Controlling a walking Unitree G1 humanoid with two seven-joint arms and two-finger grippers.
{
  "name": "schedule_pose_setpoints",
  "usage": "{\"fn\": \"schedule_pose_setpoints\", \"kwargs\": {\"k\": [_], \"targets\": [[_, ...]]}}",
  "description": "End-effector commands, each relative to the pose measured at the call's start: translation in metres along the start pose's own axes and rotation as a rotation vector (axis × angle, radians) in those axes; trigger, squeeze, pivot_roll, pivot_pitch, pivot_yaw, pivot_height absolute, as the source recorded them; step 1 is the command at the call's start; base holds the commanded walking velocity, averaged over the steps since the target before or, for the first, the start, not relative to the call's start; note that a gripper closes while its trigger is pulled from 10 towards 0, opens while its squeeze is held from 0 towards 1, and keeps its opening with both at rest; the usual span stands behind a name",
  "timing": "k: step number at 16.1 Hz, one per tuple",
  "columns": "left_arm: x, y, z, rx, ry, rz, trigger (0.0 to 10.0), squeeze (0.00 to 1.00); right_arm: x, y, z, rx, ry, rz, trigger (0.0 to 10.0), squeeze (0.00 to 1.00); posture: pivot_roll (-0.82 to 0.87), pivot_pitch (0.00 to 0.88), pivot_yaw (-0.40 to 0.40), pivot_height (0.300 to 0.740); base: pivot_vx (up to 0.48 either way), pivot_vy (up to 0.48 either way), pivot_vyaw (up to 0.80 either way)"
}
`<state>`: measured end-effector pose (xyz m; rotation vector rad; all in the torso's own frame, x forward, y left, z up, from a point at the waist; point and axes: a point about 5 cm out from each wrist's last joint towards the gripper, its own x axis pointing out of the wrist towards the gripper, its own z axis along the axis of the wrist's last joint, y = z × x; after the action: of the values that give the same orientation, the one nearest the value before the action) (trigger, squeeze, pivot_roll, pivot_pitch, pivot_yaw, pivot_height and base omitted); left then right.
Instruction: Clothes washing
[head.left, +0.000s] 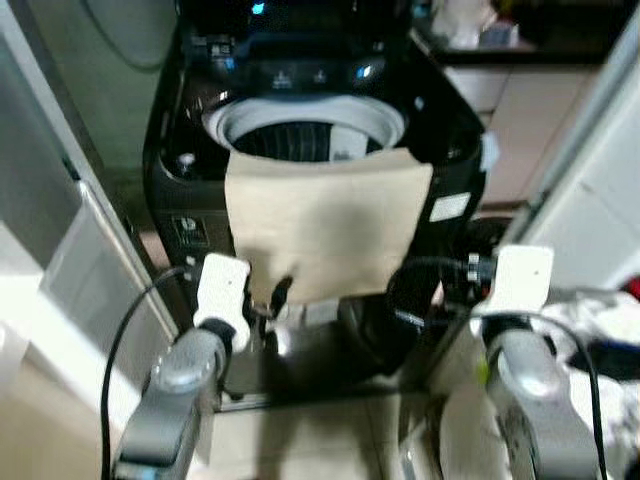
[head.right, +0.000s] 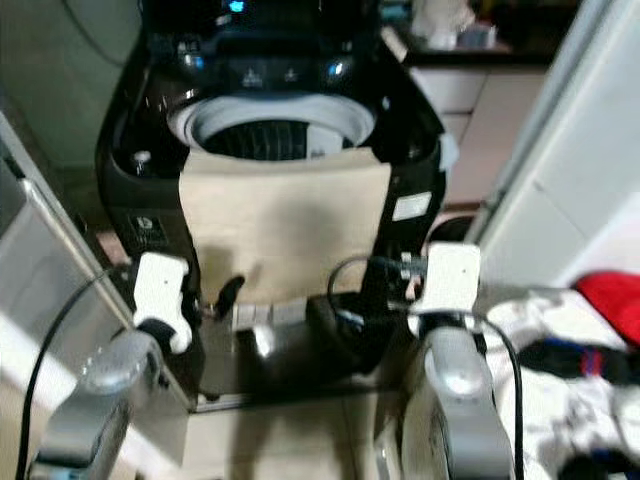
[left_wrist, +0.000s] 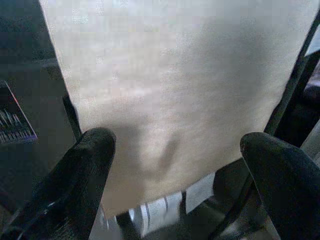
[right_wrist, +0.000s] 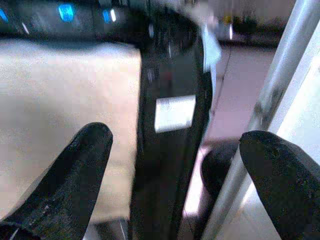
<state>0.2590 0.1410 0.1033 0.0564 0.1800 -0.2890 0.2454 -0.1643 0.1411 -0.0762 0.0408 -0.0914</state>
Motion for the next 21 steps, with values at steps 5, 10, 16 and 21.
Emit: {"fn": "schedule_pose_setpoints", "kwargs": {"k": [5, 10, 16, 21], "targets": [[0.007, -0.002, 0.045, 0.041, -0.184, -0.009, 10.0, 0.0, -0.002, 0.0, 0.028, -0.031, -0.068, -0.008, 10.0, 0.0, -0.11, 0.0, 0.014, 0.74, 0.0, 0.0, -0.48], [0.01, 0.0, 0.055, 0.08, -0.206, -0.012, 10.0, 0.0, -0.001, -0.009, 0.029, -0.018, -0.051, -0.048, 10.0, 0.0, -0.11, 0.0, 0.015, 0.74, 0.0, 0.0, -0.32], [0.013, -0.001, 0.062, 0.07, -0.221, -0.021, 10.0, 0.0, -0.001, -0.009, 0.032, -0.009, -0.036, -0.045, 10.0, 0.0, -0.11, 0.0, 0.017, 0.74, 0.0, 0.0, -0.13], [0.016, -0.002, 0.063, 0.064, -0.22, -0.03, 10.0, 0.0, -0.004, -0.011, 0.032, -0.002, -0.034, -0.058, 10.0, 0.0, -0.12, 0.0, 0.022, 0.74, 0.0, 0.368, -0.32]]}}
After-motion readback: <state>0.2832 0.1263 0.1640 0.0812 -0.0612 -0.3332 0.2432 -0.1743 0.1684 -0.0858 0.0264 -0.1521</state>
